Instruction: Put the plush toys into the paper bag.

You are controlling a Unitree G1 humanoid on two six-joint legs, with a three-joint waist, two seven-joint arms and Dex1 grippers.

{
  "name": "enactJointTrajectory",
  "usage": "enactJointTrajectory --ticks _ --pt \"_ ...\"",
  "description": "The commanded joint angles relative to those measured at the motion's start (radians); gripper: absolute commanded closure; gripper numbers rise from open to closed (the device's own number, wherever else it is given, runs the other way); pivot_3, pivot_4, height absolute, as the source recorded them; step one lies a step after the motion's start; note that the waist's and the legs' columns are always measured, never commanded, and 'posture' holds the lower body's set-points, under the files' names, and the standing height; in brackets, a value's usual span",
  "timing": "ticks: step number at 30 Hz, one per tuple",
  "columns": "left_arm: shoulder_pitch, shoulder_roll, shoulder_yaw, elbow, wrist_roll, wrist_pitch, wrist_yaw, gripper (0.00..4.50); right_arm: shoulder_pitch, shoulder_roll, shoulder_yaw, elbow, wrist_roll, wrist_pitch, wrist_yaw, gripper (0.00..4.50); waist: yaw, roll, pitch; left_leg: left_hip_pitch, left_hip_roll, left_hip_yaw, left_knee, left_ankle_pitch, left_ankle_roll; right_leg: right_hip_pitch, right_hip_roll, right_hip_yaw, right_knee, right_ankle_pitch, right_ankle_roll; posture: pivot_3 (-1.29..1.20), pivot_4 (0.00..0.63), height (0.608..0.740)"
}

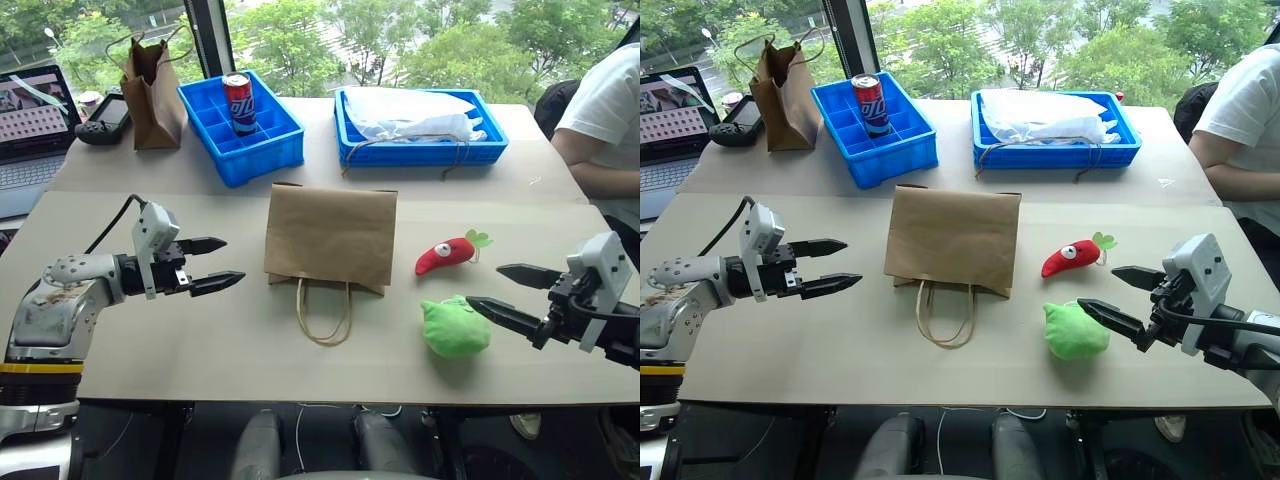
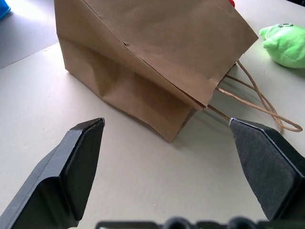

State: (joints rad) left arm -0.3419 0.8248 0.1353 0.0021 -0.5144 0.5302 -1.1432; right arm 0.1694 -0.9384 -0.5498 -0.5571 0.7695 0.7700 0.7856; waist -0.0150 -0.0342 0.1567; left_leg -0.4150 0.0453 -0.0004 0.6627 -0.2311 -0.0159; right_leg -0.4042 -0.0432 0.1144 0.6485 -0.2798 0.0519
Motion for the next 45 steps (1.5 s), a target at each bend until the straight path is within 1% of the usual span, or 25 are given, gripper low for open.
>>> enactJointTrajectory --ticks 1,3,5,7,9,11,14,18,20,23,27,29,31,32,33,34,35,36,37,40,42,45 --pt "-0.053 0.039 0.014 -0.019 -0.054 -0.033 -0.135 0.00 -0.050 -0.044 0.004 -0.032 0.050 0.009 0.043 0.12 0.000 0.000 0.000 0.000 0.000 0.000 0.000 0.000 0.000 0.000 0.000 0.000 0.000 0.000 0.000 0.00 0.150 0.715" --pt "-0.152 0.091 -0.037 -0.020 -0.075 -0.073 -0.328 0.00 -0.116 -0.126 0.028 -0.085 0.144 0.068 0.103 0.12 -0.004 0.001 0.003 0.000 0.000 0.000 0.001 0.000 0.000 0.000 0.000 0.000 0.001 0.000 0.000 0.00 0.150 0.715" --pt "-0.230 0.099 -0.105 0.018 -0.034 -0.139 -0.434 0.00 -0.165 -0.178 0.052 -0.118 0.206 0.109 0.118 0.12 -0.003 0.001 0.005 -0.001 0.000 0.000 0.004 0.001 -0.001 -0.002 0.000 0.000 0.005 0.000 0.000 0.00 0.150 0.715" --pt "-0.297 0.101 -0.186 0.077 0.003 -0.234 -0.468 0.00 -0.208 -0.202 0.072 -0.143 0.258 0.139 0.095 0.12 0.000 0.001 0.005 0.001 0.000 0.000 0.004 0.001 -0.001 0.001 0.001 -0.001 0.004 0.000 0.000 0.00 0.150 0.715" --pt "-0.370 0.090 -0.267 0.140 0.012 -0.318 -0.471 0.00 -0.236 -0.213 0.083 -0.173 0.305 0.164 0.058 0.12 0.002 0.001 0.005 0.001 0.000 0.000 0.004 0.001 -0.001 0.001 0.000 0.000 0.003 0.000 0.000 0.00 0.150 0.715" --pt "-0.426 0.077 -0.346 0.193 0.020 -0.407 -0.471 0.00 -0.242 -0.222 0.097 -0.208 0.314 0.181 0.022 0.12 0.003 0.001 0.005 0.000 0.000 0.000 0.005 0.001 -0.001 0.001 0.000 0.000 0.003 0.000 0.000 0.00 0.150 0.715" --pt "-0.470 0.074 -0.475 0.246 0.039 -0.558 -0.471 0.00 -0.244 -0.224 0.129 -0.244 0.302 0.193 -0.026 0.12 0.002 0.001 0.005 -0.006 0.000 -0.002 0.008 0.000 0.000 -0.002 0.000 -0.002 0.003 0.000 0.000 0.00 0.150 0.715" --pt "-0.524 0.001 -0.620 0.333 0.081 -0.761 -0.471 0.00 -0.251 -0.198 0.190 -0.288 0.312 0.204 -0.112 0.12 0.002 0.001 0.005 -0.008 0.000 -0.003 0.013 -0.001 0.002 -0.002 0.000 -0.002 0.005 0.000 0.000 0.00 0.150 0.715" --pt "-0.544 -0.037 -0.668 0.374 0.103 -0.849 -0.471 0.00 -0.251 -0.187 0.198 -0.299 0.326 0.210 -0.151 0.12 0.002 0.001 0.005 -0.008 0.000 -0.003 0.015 -0.001 0.002 -0.002 0.000 -0.002 0.006 0.000 0.000 0.00 0.150 0.715" --pt "-0.561 -0.129 -0.693 0.476 0.177 -1.012 -0.471 0.00 -0.246 -0.174 0.192 -0.316 0.360 0.218 -0.206 0.12 0.002 0.001 0.005 -0.008 -0.001 -0.003 0.017 -0.001 0.002 -0.002 0.000 -0.002 0.008 0.000 0.000 0.00 0.150 0.715" --pt "-0.584 -0.211 -0.708 0.607 0.245 -1.132 -0.471 0.00 -0.235 -0.168 0.202 -0.339 0.399 0.227 -0.276 0.12 0.001 0.001 0.005 -0.008 -0.001 -0.003 0.017 -0.001 0.002 -0.002 0.000 -0.002 0.008 0.000 0.000 0.00 0.150 0.715" --pt "-0.603 -0.243 -0.722 0.668 0.261 -1.169 -0.471 0.51 -0.220 -0.167 0.199 -0.353 0.419 0.233 -0.311 0.00 0.000 0.001 0.005 -0.008 -0.001 -0.004 0.017 -0.001 0.002 -0.002 0.000 -0.002 0.009 0.000 0.000 0.00 0.150 0.715" --pt "-0.620 -0.257 -0.730 0.705 0.264 -1.188 -0.471 0.95 -0.207 -0.172 0.192 -0.361 0.436 0.234 -0.335 0.00 0.000 0.001 0.005 -0.008 -0.001 -0.004 0.017 -0.001 0.002 -0.002 0.000 -0.002 0.009 0.000 0.000 0.00 0.150 0.715" --pt "-0.632 -0.261 -0.734 0.718 0.253 -1.191 -0.471 1.39 -0.198 -0.173 0.187 -0.365 0.443 0.236 -0.346 0.00 0.000 0.001 0.005 -0.008 -0.001 -0.004 0.017 -0.001 0.002 -0.002 0.000 -0.002 0.009 0.000 0.000 0.00 0.150 0.715" --pt "-0.642 -0.265 -0.736 0.729 0.243 -1.192 -0.471 1.61 -0.190 -0.176 0.183 -0.368 0.448 0.236 -0.355 0.00 0.001 0.001 0.005 -0.008 -0.001 -0.004 0.017 -0.001 0.002 -0.002 0.000 -0.002 0.009 0.000 0.000 0.00 0.150 0.715" --pt "-0.649 -0.268 -0.737 0.737 0.236 -1.193 -0.471 2.15 -0.184 -0.178 0.180 -0.369 0.451 0.236 -0.362 0.00 0.001 0.001 0.005 -0.008 -0.001 -0.004 0.017 -0.001 0.002 -0.002 0.000 -0.003 0.009 0.000 0.000 0.00 0.150 0.715" --pt "-0.660 -0.281 -0.716 0.744 0.222 -1.161 -0.471 2.27 -0.171 -0.177 0.182 -0.371 0.446 0.238 -0.368 0.00 0.000 0.001 0.005 -0.008 -0.001 -0.005 0.017 -0.001 0.002 -0.002 0.000 -0.003 0.009 0.000 0.000 0.00 0.150 0.715" --pt "-0.667 -0.293 -0.697 0.747 0.206 -1.126 -0.471 2.49 -0.156 -0.176 0.186 -0.375 0.439 0.240 -0.375 0.00 0.000 0.001 0.005 -0.008 -0.001 -0.005 0.017 -0.001 0.002 -0.002 0.000 -0.002 0.009 0.000 0.000 0.00 0.150 0.715" --pt "-0.670 -0.303 -0.676 0.737 0.163 -1.052 -0.471 2.77 -0.129 -0.167 0.201 -0.380 0.420 0.238 -0.380 0.00 0.002 0.001 0.005 -0.008 -0.001 -0.005 0.017 -0.001 0.002 -0.002 0.000 -0.003 0.009 0.000 0.000 0.00 0.150 0.715" --pt "-0.686 -0.318 -0.624 0.730 0.115 -0.924 -0.471 3.77 -0.050 -0.126 0.258 -0.383 0.335 0.210 -0.396 0.00 0.003 0.000 0.005 -0.009 -0.002 -0.007 0.018 -0.001 0.002 -0.001 0.000 -0.003 0.009 0.000 0.001 0.00 0.150 0.715" --pt "-0.702 -0.335 -0.571 0.715 0.129 -0.851 -0.455 4.47 -0.021 -0.097 0.272 -0.386 0.313 0.196 -0.405 0.00 0.002 0.000 0.005 -0.010 -0.002 -0.007 0.018 -0.001 0.002 -0.001 0.000 -0.003 0.009 0.000 0.001 0.00 0.150 0.715" --pt "-0.707 -0.340 -0.523 0.615 0.120 -0.686 -0.443 4.47 -0.028 -0.043 0.312 -0.380 0.270 0.172 -0.426 0.00 -0.001 0.000 0.005 -0.009 -0.002 -0.008 0.018 -0.001 0.002 -0.002 0.000 -0.003 0.010 0.000 0.001 0.00 0.150 0.715"
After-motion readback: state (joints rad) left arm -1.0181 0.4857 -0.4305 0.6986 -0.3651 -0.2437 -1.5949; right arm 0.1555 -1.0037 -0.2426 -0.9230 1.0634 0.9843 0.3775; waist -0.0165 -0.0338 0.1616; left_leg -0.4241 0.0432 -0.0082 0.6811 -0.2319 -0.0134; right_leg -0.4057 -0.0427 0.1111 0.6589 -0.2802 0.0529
